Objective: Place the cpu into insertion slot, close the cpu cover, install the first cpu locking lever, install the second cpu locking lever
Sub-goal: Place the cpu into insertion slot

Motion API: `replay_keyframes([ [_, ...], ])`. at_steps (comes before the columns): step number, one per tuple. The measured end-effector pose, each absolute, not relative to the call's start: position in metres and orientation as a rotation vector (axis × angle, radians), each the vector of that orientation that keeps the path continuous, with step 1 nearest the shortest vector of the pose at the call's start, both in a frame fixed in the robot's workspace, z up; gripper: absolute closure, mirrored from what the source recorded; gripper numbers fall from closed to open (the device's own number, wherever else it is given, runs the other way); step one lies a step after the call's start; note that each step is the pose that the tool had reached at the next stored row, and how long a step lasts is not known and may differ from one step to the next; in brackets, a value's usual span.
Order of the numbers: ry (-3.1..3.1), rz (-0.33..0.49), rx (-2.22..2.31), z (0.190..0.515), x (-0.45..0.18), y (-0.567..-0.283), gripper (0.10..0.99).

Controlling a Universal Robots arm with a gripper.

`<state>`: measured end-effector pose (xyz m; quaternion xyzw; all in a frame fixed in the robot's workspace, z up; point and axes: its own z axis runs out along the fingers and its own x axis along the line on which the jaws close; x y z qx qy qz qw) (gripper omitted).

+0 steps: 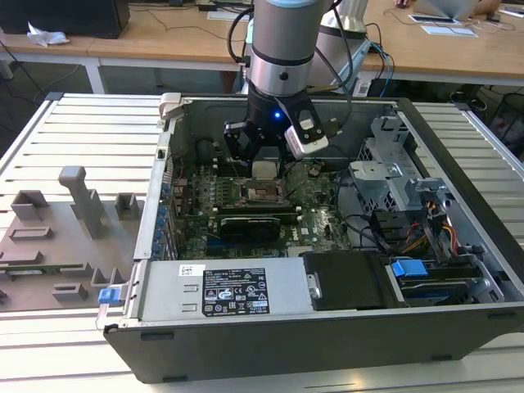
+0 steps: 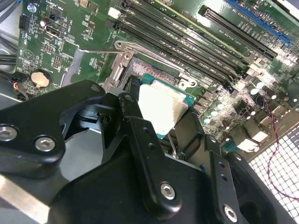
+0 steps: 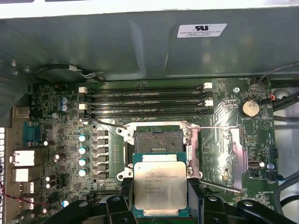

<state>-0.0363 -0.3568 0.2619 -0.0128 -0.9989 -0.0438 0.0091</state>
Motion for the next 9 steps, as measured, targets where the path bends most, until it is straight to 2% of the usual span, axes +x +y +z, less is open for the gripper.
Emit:
replay_keyframes([
  [9, -3.12, -0.137, -0.04, 0.2564, -0.0363, -0.3568, 0.541],
])
